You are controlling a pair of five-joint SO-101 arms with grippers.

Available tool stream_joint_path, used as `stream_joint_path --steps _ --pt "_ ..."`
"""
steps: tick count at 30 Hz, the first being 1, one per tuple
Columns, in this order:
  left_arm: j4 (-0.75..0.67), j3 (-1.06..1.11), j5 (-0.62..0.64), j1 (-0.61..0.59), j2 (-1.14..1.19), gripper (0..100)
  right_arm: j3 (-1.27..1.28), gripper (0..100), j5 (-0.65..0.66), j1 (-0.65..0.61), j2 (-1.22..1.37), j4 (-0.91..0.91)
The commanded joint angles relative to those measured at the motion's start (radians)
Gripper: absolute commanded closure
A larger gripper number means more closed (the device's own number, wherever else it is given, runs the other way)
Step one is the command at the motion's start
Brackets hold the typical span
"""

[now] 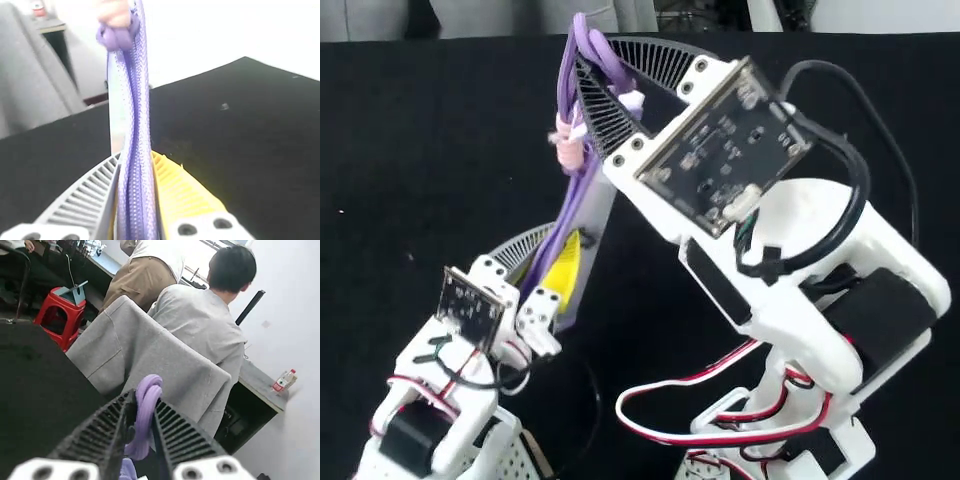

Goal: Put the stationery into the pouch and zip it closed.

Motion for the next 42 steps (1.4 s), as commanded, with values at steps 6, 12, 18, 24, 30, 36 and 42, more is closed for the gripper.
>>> stream_joint_path --steps 6,12,18,24,30,36,42 --pt "-0.147 0.058 0.043 -0.088 -0.028 97 -0.028 98.1 -0.083 -0.015 -0.11 0.025" --pt "-0.215 0.074 0.13 -0.081 -0.028 97 -0.028 85.8 -0.152 -0.012 -0.143 0.109" --pt "-0.295 0.088 0.129 -0.084 -0.028 97 -0.028 82.8 -0.152 -0.012 -0.145 0.196" --pt "-0.453 0.197 0.129 -0.09 -0.026 97 -0.028 82.8 -0.152 -0.017 -0.142 0.287" --pt "-0.69 0.349 0.127 -0.091 -0.026 97 0.048 82.8 -0.152 -0.04 -0.153 0.313" --pt "-1.057 0.515 0.127 -0.093 -0.026 97 0.064 82.8 -0.15 -0.175 -0.157 0.315" --pt "-1.129 0.51 0.129 -0.174 -0.026 97 0.105 82.8 -0.152 -0.189 -0.159 0.318"
